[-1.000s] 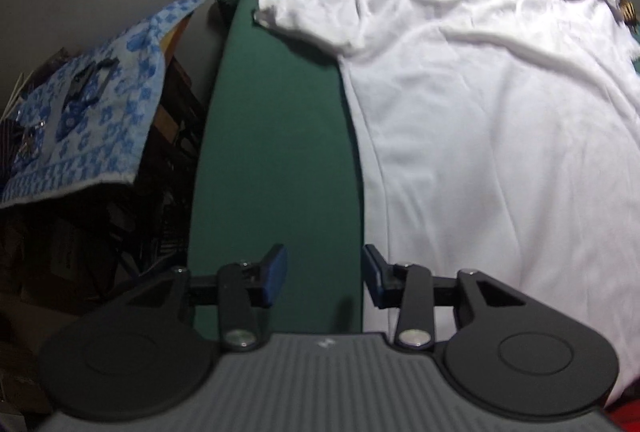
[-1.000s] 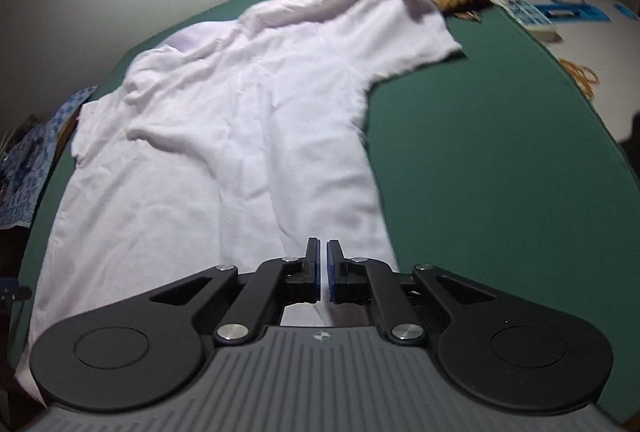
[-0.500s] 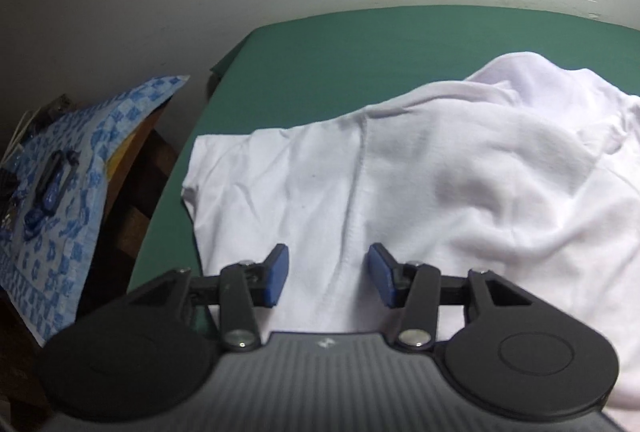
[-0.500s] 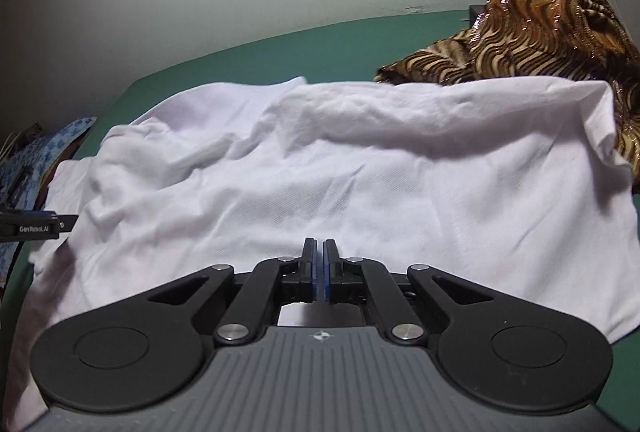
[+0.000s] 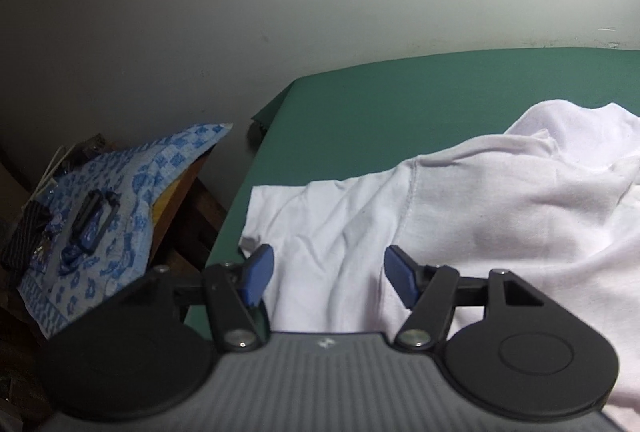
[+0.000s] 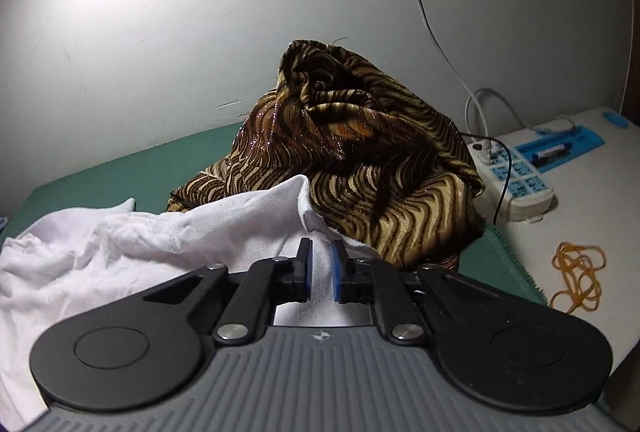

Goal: Fold clothes

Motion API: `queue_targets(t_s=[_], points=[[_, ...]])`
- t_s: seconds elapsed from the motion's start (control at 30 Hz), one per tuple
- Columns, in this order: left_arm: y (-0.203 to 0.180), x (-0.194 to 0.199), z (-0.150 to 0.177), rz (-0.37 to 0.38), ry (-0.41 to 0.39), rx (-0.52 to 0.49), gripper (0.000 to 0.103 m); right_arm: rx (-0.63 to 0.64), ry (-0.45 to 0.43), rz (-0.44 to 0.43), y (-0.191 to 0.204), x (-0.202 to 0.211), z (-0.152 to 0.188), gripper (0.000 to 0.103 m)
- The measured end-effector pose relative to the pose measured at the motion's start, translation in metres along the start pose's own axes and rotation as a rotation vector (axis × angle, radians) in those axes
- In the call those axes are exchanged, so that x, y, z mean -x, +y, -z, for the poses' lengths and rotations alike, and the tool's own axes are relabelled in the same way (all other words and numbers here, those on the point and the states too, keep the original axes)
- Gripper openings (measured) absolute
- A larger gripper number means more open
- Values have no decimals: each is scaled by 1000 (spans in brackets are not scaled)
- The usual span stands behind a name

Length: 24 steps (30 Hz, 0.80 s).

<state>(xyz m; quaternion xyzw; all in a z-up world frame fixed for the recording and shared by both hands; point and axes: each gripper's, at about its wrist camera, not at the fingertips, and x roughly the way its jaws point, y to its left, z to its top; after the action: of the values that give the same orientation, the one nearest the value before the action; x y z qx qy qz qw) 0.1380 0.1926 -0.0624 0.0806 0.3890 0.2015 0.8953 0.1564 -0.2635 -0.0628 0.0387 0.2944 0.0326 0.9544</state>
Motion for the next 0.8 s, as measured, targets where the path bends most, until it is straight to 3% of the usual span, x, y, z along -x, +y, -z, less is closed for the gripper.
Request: queue_targets(t_s=[0.03, 0.1, 0.23, 0.33, 0.37, 0.43, 0.5, 0.67, 0.8], points=[[0, 4, 1, 7, -7, -1, 68, 52, -5, 26, 3, -1, 2, 32], [-2, 10, 3, 16, -14, -9, 72, 148, -18, 78, 7, -5, 6, 34], [-7, -1, 9, -10, 28, -32, 71, 205, -1, 60, 8, -19, 6, 34], [-6, -1, 11, 12, 50, -7, 70, 245, -2, 55, 14, -29, 6, 30], [-7, 2, 10, 25, 46, -6, 70, 236, -6, 61, 14, -30, 4, 26], [-9, 6, 9, 50, 38, -3, 70, 194, -4, 72, 9, -33, -4, 4], [-13, 11, 7, 80, 36, -7, 70, 136, 23, 74, 1, -34, -16, 3], [-31, 25, -7, 161, 10, -43, 71, -103, -51, -102, -24, 0, -54, 3], [-65, 23, -22, 191, -15, -102, 73, -84, -56, 2, -23, 1, -71, 0]])
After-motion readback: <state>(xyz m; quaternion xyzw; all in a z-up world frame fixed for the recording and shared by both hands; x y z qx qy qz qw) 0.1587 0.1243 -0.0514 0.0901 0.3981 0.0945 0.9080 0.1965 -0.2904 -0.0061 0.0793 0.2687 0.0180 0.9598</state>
